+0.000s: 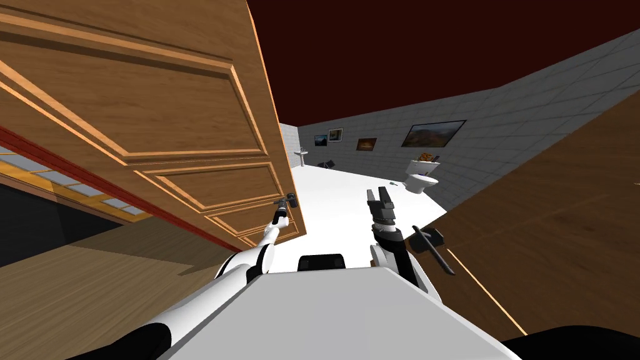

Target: Push the door open

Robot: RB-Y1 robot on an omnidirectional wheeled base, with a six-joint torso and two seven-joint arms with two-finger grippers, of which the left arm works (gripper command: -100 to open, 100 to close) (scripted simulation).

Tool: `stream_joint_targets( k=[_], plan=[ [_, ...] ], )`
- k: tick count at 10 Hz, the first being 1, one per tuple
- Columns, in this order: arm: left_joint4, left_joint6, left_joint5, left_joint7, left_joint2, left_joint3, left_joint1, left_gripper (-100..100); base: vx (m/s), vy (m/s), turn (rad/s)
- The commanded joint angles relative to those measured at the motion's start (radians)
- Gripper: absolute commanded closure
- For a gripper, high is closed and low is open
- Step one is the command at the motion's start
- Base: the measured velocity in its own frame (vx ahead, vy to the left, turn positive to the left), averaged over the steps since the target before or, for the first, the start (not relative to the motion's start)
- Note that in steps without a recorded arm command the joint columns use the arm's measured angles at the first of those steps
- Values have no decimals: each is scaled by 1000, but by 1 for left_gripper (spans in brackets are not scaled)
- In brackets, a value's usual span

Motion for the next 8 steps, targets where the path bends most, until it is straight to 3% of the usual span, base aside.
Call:
stream_joint_targets(
  k=[1,3,8],
  plan=[
    [-17,5,6,-9,5,18,2,100,169,-55,51],
    [-17,5,6,-9,5,18,2,100,92,-21,15],
    [-15,2,24,-29,28,70,11,100,158,-70,54]
  ],
)
